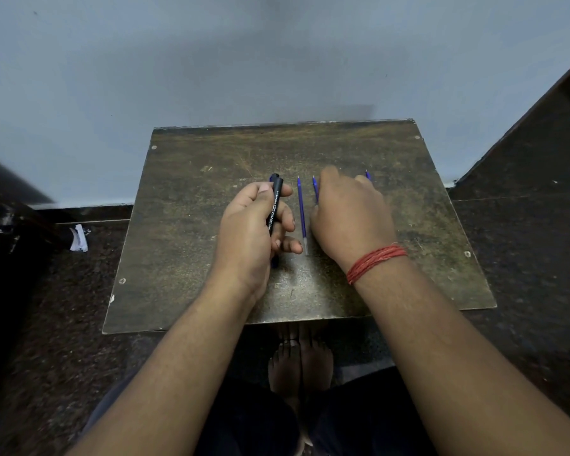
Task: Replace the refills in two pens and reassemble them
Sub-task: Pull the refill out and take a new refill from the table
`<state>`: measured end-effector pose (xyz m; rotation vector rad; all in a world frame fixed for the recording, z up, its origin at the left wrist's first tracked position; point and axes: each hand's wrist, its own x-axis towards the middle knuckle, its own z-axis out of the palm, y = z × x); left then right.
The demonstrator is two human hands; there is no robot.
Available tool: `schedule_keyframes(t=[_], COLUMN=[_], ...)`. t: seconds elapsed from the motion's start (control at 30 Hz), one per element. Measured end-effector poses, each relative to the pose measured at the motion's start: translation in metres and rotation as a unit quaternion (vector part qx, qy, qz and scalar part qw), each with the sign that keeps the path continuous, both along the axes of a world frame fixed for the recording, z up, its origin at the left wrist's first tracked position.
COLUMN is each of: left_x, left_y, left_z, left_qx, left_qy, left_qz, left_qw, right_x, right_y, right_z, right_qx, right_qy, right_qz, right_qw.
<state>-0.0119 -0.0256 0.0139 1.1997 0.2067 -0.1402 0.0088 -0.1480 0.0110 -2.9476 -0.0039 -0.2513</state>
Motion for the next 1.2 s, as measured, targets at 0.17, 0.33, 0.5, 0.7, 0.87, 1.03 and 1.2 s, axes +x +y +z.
schedule_keyframes(t=[0.17, 0.33, 0.5, 0.7, 0.87, 1.03, 1.2], left_x=[0.000, 0.000, 0.000, 0.000, 0.000, 0.001, -0.001], left_y=[0.000, 0.000, 0.000, 0.001, 0.000, 0.000, -0.005], left_z=[0.002, 0.002, 0.001, 0.001, 0.002, 0.000, -0.003], left_qx=[0.000, -0.001, -0.003, -0.003, -0.007, -0.011, -0.004], left_qy=[0.000, 0.003, 0.003, -0.001, 0.000, 0.004, 0.012], left_qz=[0.002, 0.003, 0.001, 0.000, 0.001, -0.001, -0.036], left_qw=[1.000, 1.000, 1.000, 1.000, 1.000, 1.000, 0.999], right_x=[0.004, 0.007, 0.007, 0.004, 0.002, 0.002, 0.001], right_y=[0.004, 0.008, 0.007, 0.010, 0.014, 0.007, 0.006], right_z=[-0.004, -0.007, -0.008, -0.005, -0.002, 0.018, 0.037], right_qx=[-0.027, -0.023, -0.036, -0.045, -0.044, 0.066, 0.257], right_qy=[-0.003, 0.005, -0.005, -0.011, 0.010, 0.061, 0.111], right_qz=[-0.016, -0.025, -0.021, -0.005, -0.017, -0.010, -0.030], right_qw=[1.000, 0.999, 0.999, 0.999, 0.999, 0.996, 0.960])
